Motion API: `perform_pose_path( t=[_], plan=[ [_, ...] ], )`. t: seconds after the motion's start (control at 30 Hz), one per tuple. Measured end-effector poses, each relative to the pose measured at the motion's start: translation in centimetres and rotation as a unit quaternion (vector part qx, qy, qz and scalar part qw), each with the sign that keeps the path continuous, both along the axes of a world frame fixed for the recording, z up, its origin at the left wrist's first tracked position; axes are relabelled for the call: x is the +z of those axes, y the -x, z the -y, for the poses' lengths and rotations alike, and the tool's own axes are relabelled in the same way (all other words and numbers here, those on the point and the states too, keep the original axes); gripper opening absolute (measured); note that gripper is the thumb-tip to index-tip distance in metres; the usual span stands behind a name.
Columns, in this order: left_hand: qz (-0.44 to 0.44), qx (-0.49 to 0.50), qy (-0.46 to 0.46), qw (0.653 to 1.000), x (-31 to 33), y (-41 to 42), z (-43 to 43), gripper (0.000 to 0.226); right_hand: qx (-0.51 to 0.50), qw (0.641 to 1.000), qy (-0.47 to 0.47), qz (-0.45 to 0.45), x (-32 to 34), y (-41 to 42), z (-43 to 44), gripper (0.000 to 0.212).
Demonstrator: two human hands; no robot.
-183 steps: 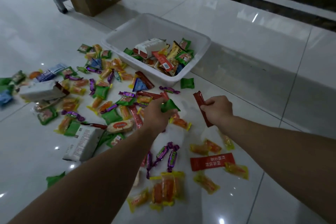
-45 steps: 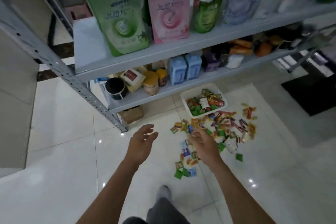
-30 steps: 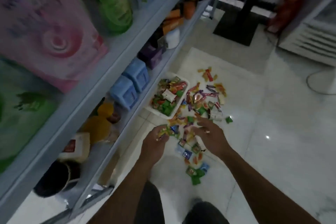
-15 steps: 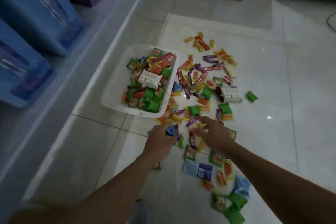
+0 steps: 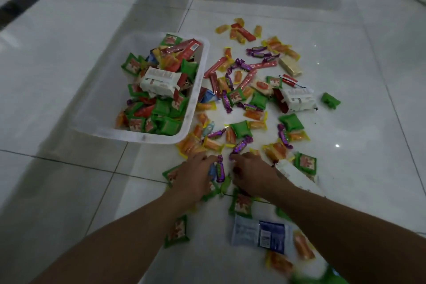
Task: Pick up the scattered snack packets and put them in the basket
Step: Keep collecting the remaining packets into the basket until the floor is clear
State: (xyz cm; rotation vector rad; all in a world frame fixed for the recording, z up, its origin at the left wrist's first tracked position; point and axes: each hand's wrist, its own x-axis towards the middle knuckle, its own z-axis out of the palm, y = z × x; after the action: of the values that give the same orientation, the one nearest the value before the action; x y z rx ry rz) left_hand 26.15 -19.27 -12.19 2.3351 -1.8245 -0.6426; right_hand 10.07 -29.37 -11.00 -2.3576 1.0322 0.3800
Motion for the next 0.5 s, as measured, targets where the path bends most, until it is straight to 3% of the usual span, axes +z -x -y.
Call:
perform_pose_path(
  t=[0.27,0.5],
  plan=[
    [-0.092,0.083,0.091,0.988,0.4,-0.8,-0.5,0.039,-0.072,0.997,0.004,0.033,-1.2,-0.2,-0.7,0.037],
    [-0.113,0.047,0.155,0.980,3.3,0.4,-0.3,0.036,-0.165,0.978,0.013,0.128,1.9,0.4,-0.1,0.037]
  ],
)
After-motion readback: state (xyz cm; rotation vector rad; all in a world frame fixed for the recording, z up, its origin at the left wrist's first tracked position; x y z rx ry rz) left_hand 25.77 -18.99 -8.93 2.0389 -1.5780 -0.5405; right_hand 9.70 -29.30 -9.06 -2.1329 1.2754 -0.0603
